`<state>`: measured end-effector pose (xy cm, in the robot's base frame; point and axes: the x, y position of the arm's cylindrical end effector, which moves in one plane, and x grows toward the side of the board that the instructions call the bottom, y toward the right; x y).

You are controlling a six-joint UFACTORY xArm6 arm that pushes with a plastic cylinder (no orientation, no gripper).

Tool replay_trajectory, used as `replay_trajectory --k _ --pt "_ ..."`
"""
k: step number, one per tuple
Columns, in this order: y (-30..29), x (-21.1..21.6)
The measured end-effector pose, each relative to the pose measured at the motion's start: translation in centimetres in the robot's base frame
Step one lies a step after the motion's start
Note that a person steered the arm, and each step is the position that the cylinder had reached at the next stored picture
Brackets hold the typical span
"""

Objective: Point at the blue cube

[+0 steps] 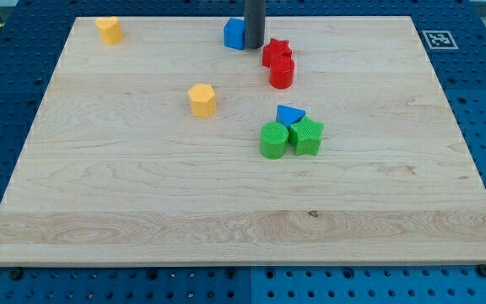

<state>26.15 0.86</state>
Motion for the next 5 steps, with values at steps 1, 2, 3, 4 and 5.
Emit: replay_trajectory --k 1,2,3,4,5 --pt "-1.2 -0.2" --pt "-1.1 -0.2" --pt "-1.0 -0.2" --pt "0.7 0.0" --pt "3.0 2.9"
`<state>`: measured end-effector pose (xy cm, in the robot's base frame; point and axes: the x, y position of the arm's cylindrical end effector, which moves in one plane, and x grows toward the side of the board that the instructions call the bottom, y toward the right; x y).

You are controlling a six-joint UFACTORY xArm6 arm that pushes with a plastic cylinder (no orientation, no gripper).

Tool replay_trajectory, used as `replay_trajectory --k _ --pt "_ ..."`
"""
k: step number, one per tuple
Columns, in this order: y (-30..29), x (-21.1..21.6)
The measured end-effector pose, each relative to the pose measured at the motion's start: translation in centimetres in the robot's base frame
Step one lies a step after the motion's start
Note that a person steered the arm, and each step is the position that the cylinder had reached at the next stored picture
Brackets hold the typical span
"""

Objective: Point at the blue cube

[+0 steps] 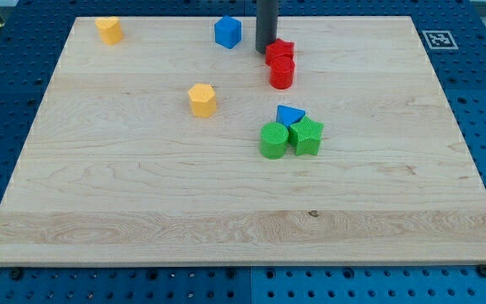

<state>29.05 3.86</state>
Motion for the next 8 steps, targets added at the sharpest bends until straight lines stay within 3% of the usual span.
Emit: replay_trajectory --k 1,2,4,5,8 --pt "-1.2 2.4" --pt "-6.7 2.3" --pt "-12.2 -2.0" --pt "-11.9 -4.5" --pt "-10.1 -4.8"
